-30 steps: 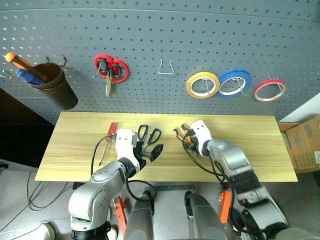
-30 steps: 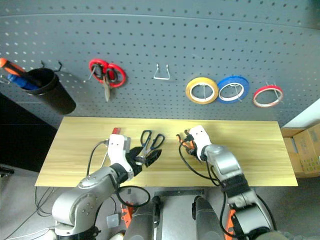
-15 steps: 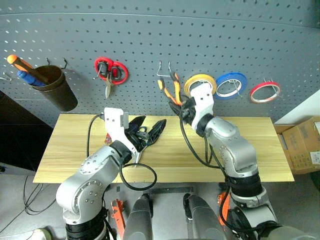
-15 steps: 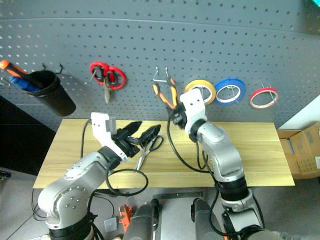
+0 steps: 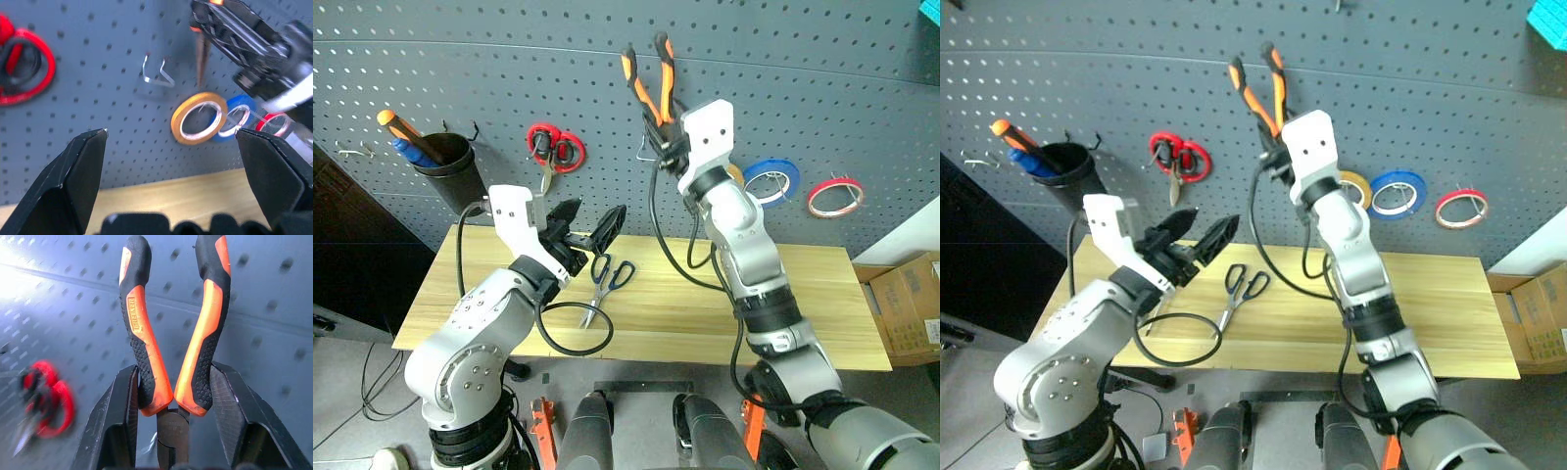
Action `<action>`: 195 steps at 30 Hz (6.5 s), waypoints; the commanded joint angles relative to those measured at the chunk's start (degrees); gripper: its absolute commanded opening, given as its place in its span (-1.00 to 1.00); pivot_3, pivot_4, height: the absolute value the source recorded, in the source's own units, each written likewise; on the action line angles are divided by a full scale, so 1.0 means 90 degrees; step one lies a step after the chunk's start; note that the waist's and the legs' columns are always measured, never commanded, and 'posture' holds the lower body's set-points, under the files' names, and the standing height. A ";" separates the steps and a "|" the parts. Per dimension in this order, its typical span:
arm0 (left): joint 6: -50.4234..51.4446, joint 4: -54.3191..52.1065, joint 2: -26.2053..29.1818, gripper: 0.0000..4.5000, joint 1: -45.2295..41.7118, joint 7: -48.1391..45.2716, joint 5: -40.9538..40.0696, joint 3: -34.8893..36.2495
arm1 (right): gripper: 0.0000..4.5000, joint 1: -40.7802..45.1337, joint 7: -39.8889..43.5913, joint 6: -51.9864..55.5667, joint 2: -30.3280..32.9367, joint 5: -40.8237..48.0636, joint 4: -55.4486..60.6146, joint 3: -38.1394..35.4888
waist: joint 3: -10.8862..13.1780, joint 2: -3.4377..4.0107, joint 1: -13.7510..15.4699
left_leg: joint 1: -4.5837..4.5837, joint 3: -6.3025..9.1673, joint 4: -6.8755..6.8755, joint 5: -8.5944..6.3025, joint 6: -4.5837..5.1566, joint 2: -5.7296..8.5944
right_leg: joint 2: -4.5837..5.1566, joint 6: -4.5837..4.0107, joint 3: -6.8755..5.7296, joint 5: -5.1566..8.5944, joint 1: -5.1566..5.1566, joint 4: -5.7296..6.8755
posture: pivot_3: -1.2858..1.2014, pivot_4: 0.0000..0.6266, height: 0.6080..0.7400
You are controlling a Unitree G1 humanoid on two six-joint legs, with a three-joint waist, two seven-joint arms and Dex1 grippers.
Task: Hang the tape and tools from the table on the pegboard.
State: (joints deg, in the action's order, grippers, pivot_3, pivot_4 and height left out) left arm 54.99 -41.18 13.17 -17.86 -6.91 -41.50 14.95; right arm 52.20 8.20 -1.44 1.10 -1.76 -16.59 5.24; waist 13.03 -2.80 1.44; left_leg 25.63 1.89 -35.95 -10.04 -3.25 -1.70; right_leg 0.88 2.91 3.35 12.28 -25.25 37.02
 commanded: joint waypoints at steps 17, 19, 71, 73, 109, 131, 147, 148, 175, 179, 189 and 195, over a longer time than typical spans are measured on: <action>-0.0844 0.0658 0.0298 1.00 -0.0343 0.0034 0.0632 -0.0392 | -0.24 0.0989 -0.1279 -0.2482 -0.0634 0.0182 -0.3932 -0.0769 | -0.0004 0.0001 0.0091 | -0.0017 0.0019 0.0003 0.0020 0.0010 -0.0001 | -0.0003 -0.0007 -0.0011 -0.0017 0.0021 0.0007 | 0.25 -0.51 1.00; -0.0815 0.0647 0.0346 1.00 -0.0316 0.0014 0.0605 -0.0346 | -0.24 0.0894 -0.1298 -0.2416 -0.0656 0.0197 -0.4029 -0.0784 | -0.0004 0.0002 0.0140 | -0.0025 0.0021 0.0003 0.0027 0.0015 -0.0001 | -0.0003 -0.0015 -0.0014 -0.0022 0.0029 0.0008 | 0.25 -0.50 1.00; -0.0743 0.5922 0.1185 1.00 -0.1333 -0.1285 0.4089 -0.2891 | 0.99 -0.2570 0.4713 0.3616 0.2989 0.2319 0.4531 0.1406 | 0.0022 0.0063 -0.0354 | -0.0086 0.0091 0.0022 0.0030 0.0024 -0.0004 | 0.0005 -0.0053 -0.0093 0.0049 0.0118 -0.0005 | 0.02 -0.24 1.00; -0.0548 0.5755 0.1164 1.00 -0.1157 -0.1245 0.4129 -0.2878 | 0.99 -0.2509 0.4902 0.3465 0.3084 0.2235 0.4481 0.1488 | 0.0028 0.0068 -0.0365 | -0.0086 0.0092 0.0024 0.0030 0.0024 -0.0003 | 0.0007 -0.0053 -0.0094 0.0050 0.0118 -0.0005 | 0.02 -0.22 1.00; 0.0202 0.5858 0.1021 0.83 -0.0847 -0.2053 0.4178 -0.2990 | 1.00 -0.2658 0.5346 0.3097 0.3498 0.1504 0.4080 0.1705 | 0.0217 0.0110 -0.0360 | -0.0086 0.0092 0.0050 0.0028 0.0021 0.0009 | 0.0025 -0.0048 -0.0096 0.0074 0.0109 -0.0010 | 0.00 -0.11 1.00; 0.0097 0.5810 0.1006 -0.79 -0.0840 -0.1975 0.4233 -0.2915 | 1.00 -0.2546 0.5362 0.3026 0.3458 0.1480 0.3872 0.1639 | 0.0218 0.0109 -0.0361 | -0.0088 0.0094 0.0087 0.0029 0.0021 0.0010 | 0.0023 -0.0047 -0.0101 0.0084 0.0101 -0.0014 | 0.01 -0.15 1.00; -0.1330 0.2508 0.0594 -0.79 0.0613 -0.0971 0.4095 -0.1678 | 1.00 -0.3021 0.3856 0.3685 0.2181 0.2250 0.4381 0.0652 | 0.0213 0.0102 -0.0326 | -0.0086 0.0101 0.0113 0.0029 0.0017 0.0009 | 0.0025 -0.0022 -0.0105 0.0074 0.0093 -0.0010 | 0.08 -0.37 1.00; -0.1461 0.2301 0.0532 -0.79 0.0711 -0.0886 0.4087 -0.1572 | 1.00 -0.3012 0.3746 0.3791 0.2051 0.2382 0.4418 0.0569 | 0.0212 0.0102 -0.0319 | -0.0086 0.0105 0.0112 0.0029 0.0017 0.0008 | 0.0024 -0.0022 -0.0108 0.0074 0.0093 -0.0010 | 0.08 -0.39 1.00; -0.3782 0.1224 -0.0274 -0.79 0.2034 0.0209 0.4363 -0.0995 | 1.00 -0.2334 0.3475 0.3091 0.1342 0.2452 0.3695 0.0698 | -0.0266 0.0046 0.0005 | -0.0107 0.0095 0.0098 0.0031 0.0016 0.0010 | 0.0017 -0.0030 -0.0110 0.0069 0.0120 -0.0010 | 0.16 -0.75 1.00; -0.3922 0.1479 -0.0274 -0.79 0.1799 0.0218 0.4374 -0.0997 | 1.00 -0.2294 0.3455 0.3034 0.1357 0.2406 0.3661 0.0684 | -0.0340 0.0045 0.0009 | -0.0107 0.0095 0.0098 0.0031 0.0015 0.0010 | 0.0016 -0.0026 -0.0110 0.0067 0.0121 -0.0009 | 0.15 -0.79 1.00; -0.4177 0.2299 -0.0191 -0.79 0.1125 0.0130 0.4308 -0.0919 | 1.00 -0.2299 0.3329 0.2964 0.1412 0.2266 0.3692 0.0640 | -0.0549 0.0049 -0.0003 | -0.0130 0.0089 0.0095 0.0032 0.0015 0.0008 | 0.0010 -0.0025 -0.0106 0.0066 0.0135 0.0000 | 0.12 -0.85 1.00; -0.4270 0.2685 -0.0201 -0.79 0.0971 0.0098 0.4212 -0.0871 | 1.00 -0.2287 0.3249 0.3009 0.1488 0.2253 0.3768 0.0560 | -0.0576 0.0050 -0.0019 | -0.0198 0.0084 0.0096 0.0031 0.0015 0.0006 | 0.0007 -0.0053 -0.0100 0.0080 0.0200 -0.0007 | 0.10 -0.87 1.00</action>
State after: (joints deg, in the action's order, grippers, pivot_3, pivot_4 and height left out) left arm 18.29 -15.87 11.20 -8.03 -5.80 -3.23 6.64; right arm 30.47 37.88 26.77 14.16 18.44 15.23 11.88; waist 7.85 -2.34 1.27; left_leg 23.85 2.64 -35.09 -9.76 -3.12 -1.65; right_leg 0.94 2.42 2.46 13.01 -23.44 36.97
